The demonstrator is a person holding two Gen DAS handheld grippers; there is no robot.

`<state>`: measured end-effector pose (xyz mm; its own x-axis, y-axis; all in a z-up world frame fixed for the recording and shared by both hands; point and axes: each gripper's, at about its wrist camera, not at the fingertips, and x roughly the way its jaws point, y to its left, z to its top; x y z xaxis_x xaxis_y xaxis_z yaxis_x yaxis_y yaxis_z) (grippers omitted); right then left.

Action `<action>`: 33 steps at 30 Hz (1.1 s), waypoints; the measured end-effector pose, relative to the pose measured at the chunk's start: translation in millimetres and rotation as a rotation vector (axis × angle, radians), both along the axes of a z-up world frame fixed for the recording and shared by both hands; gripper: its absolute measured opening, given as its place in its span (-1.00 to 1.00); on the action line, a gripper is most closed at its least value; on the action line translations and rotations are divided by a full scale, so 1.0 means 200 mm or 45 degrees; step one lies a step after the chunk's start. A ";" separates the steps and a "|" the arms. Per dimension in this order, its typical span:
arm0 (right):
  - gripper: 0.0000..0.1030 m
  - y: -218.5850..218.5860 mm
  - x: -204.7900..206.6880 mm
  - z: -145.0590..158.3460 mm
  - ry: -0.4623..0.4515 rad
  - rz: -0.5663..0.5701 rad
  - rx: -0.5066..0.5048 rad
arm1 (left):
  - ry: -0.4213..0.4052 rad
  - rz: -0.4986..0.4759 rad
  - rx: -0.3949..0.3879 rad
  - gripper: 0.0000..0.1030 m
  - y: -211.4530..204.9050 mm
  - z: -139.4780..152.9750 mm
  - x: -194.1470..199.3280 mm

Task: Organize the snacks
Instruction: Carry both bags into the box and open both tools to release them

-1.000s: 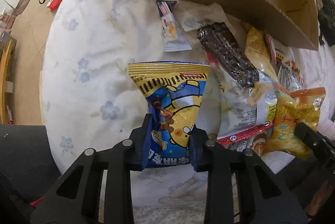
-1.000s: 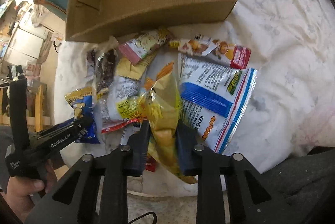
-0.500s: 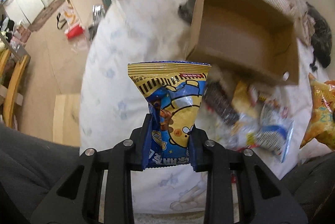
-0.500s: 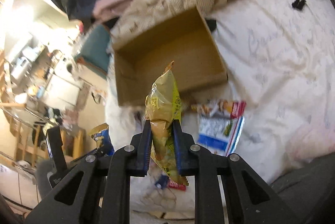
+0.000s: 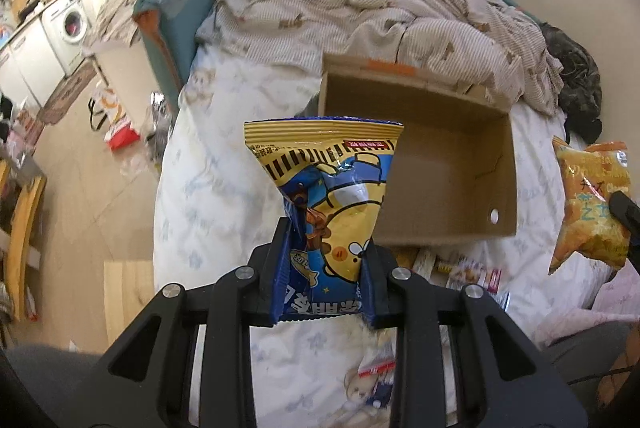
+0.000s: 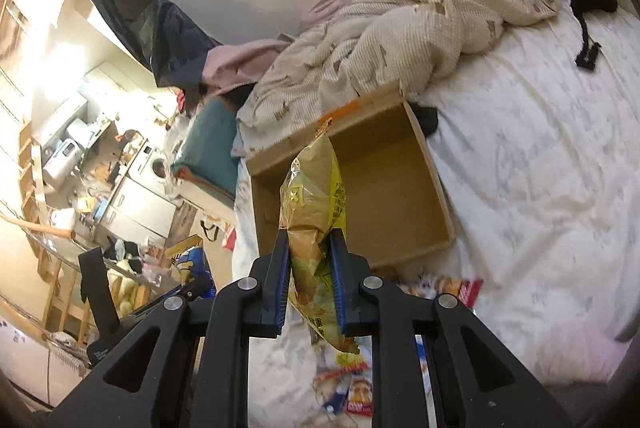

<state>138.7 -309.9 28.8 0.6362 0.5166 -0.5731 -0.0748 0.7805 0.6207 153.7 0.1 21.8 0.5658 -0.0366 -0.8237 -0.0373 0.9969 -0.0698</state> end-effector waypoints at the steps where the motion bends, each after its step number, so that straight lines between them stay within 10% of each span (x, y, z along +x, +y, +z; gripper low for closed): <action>1: -0.63 -0.01 0.03 0.01 -0.012 -0.003 0.015 | -0.011 -0.006 0.002 -0.50 -0.01 0.02 0.03; 33: -0.63 0.15 0.60 -0.59 0.299 0.078 -0.051 | 0.087 -0.116 0.087 -0.49 -0.24 -0.43 0.49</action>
<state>258.4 -280.7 -89.2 0.4512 0.5242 -0.7222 0.0198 0.8032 0.5953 250.9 -48.2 -63.4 0.5053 -0.0277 -0.8625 0.0516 0.9987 -0.0018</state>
